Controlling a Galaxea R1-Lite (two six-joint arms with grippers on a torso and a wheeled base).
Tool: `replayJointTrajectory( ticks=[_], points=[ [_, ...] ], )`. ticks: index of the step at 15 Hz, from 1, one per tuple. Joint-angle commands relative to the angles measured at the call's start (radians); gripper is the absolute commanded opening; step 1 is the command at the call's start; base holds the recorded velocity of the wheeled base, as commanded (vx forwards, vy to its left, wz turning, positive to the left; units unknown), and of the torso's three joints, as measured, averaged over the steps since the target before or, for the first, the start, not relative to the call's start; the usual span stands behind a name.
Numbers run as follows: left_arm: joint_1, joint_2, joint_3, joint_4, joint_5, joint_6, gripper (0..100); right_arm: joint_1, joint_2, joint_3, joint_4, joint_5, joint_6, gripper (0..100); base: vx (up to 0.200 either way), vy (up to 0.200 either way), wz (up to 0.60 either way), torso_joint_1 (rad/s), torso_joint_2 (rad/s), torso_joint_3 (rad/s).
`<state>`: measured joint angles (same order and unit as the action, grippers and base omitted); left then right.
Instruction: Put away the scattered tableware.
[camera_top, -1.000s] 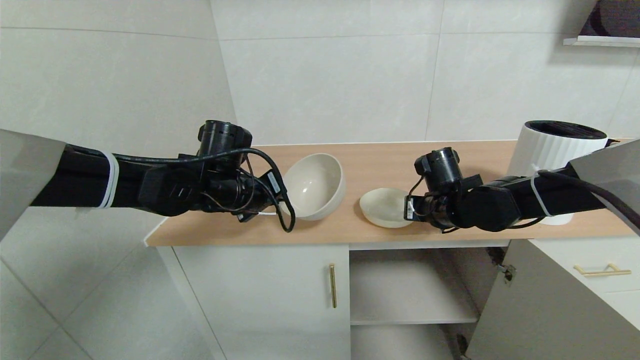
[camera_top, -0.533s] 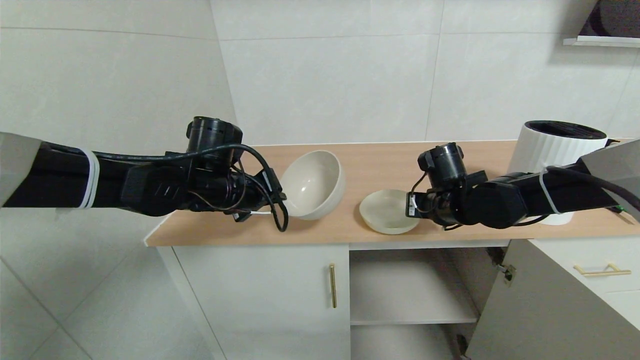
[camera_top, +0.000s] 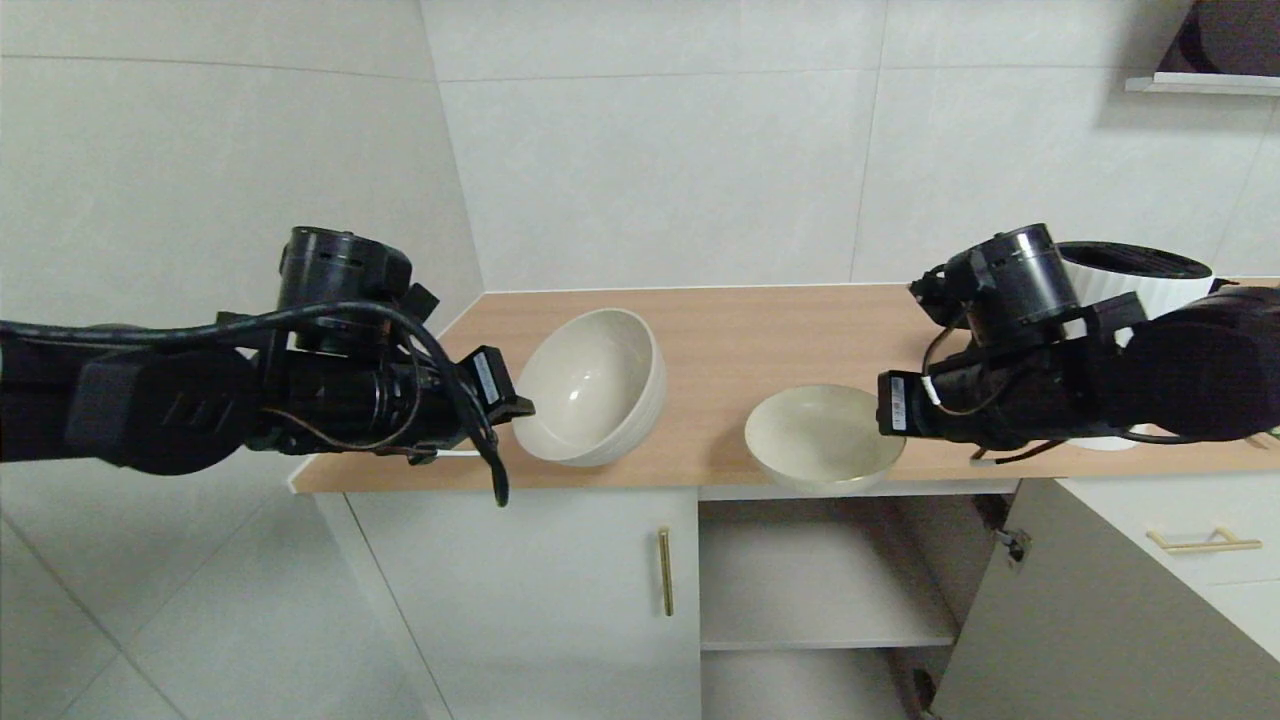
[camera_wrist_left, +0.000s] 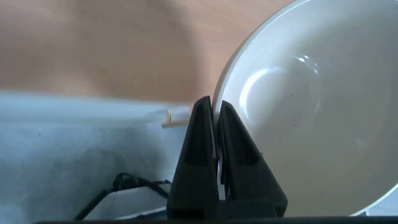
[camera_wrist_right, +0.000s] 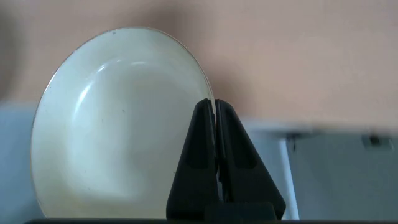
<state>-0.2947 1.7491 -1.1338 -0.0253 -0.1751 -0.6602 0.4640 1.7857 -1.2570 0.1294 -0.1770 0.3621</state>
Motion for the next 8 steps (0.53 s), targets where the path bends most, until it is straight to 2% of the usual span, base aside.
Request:
replayJointTrajectory(
  ticks=[1,4,6,8],
  points=[
    [-0.006,-0.137,0.092,-0.004,-0.003,0.005,0,-0.005,-0.166,0.114,0.013,0.021,-0.008,0,0.0,0.0,0.0,0.0,0.0,0.0],
    [-0.015,-0.217,0.187,-0.005,-0.044,0.021,0,-0.005,-0.27,0.26,0.003,0.119,-0.008,0,0.0,0.0,0.0,0.0,0.0,0.0],
    [-0.029,-0.24,0.21,-0.005,-0.053,0.022,0,-0.005,-0.332,0.32,0.003,0.186,-0.006,0,0.0,0.0,0.0,0.0,0.0,0.0],
    [-0.047,-0.243,0.238,-0.005,-0.052,0.039,0,-0.005,-0.335,0.363,-0.013,0.188,-0.008,0,0.0,0.0,0.0,0.0,0.0,0.0]
  ],
)
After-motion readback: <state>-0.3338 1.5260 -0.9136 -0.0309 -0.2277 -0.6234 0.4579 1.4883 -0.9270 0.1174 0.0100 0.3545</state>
